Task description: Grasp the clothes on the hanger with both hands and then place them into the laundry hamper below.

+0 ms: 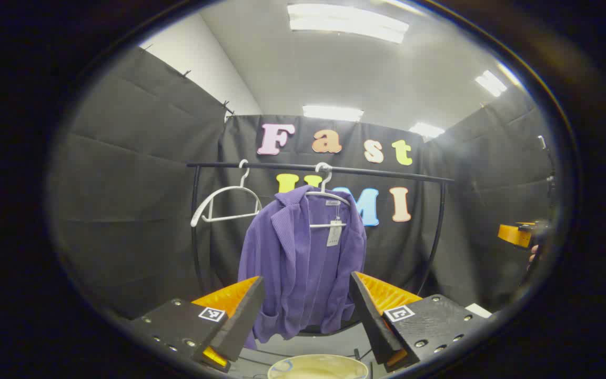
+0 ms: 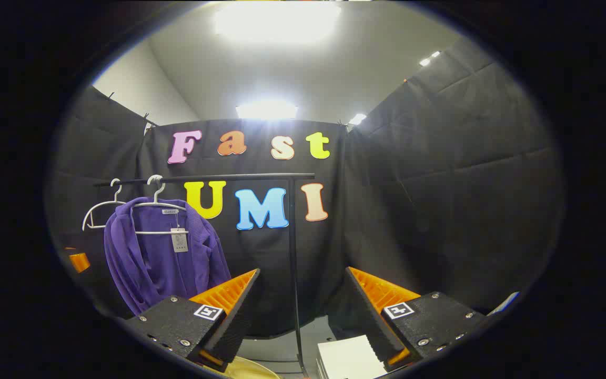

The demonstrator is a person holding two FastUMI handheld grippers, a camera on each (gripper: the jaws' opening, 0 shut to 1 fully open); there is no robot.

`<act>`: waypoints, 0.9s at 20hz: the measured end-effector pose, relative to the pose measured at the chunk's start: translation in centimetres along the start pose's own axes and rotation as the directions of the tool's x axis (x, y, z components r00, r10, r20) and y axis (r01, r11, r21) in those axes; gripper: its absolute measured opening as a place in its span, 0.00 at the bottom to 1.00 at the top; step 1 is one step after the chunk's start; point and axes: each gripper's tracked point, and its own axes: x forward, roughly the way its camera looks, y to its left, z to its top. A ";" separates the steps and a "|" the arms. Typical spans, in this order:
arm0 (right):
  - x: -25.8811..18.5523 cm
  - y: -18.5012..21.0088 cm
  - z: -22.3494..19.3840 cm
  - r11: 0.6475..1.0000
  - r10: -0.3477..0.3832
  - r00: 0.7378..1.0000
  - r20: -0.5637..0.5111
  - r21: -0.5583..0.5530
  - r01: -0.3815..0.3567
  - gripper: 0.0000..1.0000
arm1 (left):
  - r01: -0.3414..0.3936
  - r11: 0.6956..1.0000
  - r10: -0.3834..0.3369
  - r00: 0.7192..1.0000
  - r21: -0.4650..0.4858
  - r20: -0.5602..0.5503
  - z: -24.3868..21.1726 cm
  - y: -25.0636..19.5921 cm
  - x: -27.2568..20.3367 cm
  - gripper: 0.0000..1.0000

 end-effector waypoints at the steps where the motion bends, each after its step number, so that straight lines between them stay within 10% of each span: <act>1: 0.0 -0.1 0.0 1.000 -0.002 1.000 0.000 -0.001 0.002 0.95 | 0.000 1.000 0.000 1.000 -0.001 0.000 -0.1 0.1 -0.1 0.93; 18: 2.9 9.0 0.9 0.985 0.170 0.983 -0.064 -0.029 -0.172 0.95 | -0.071 0.996 0.066 0.994 -0.060 -0.088 -2.8 3.5 2.5 0.93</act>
